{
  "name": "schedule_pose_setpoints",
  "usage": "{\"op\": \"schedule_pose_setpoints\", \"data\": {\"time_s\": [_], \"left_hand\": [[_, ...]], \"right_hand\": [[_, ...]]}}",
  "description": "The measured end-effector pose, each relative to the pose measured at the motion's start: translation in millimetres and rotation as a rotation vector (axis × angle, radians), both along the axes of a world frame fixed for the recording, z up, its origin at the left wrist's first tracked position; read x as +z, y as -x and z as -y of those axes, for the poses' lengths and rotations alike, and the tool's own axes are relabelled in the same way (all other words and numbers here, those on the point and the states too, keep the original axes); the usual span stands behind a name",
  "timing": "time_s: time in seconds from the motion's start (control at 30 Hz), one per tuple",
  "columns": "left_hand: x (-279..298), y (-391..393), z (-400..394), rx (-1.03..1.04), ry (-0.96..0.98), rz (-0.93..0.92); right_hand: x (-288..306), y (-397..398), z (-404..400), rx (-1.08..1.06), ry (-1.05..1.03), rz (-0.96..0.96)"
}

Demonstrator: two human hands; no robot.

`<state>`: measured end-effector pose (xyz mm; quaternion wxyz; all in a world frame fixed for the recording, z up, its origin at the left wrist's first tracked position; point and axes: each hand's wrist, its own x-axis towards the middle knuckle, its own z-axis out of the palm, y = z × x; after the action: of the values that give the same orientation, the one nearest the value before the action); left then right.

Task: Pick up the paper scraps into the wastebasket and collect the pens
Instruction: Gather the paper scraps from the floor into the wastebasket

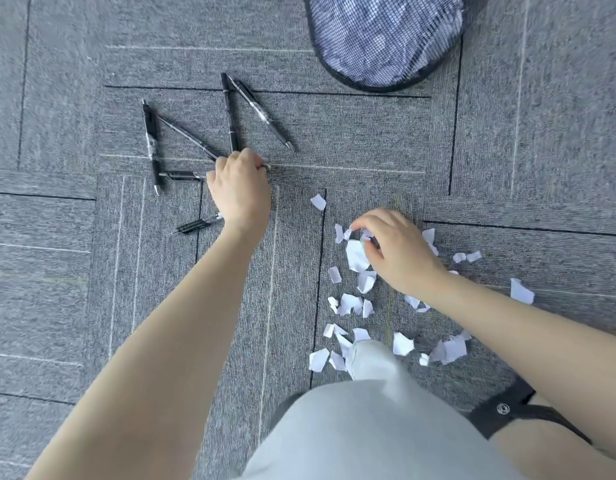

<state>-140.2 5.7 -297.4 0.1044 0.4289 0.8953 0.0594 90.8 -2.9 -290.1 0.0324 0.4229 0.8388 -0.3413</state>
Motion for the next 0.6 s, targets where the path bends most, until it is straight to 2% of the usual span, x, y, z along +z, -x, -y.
{"op": "schedule_pose_setpoints", "data": {"time_s": [0.37,0.6], "left_hand": [[1,7,24,0.044,-0.136,0.148],[-1,13,28,0.019,-0.079,0.129]], "right_hand": [[0,-4,0,-0.003,0.029,0.005],[-2,-3,1,-0.009,-0.002,0.006]]}}
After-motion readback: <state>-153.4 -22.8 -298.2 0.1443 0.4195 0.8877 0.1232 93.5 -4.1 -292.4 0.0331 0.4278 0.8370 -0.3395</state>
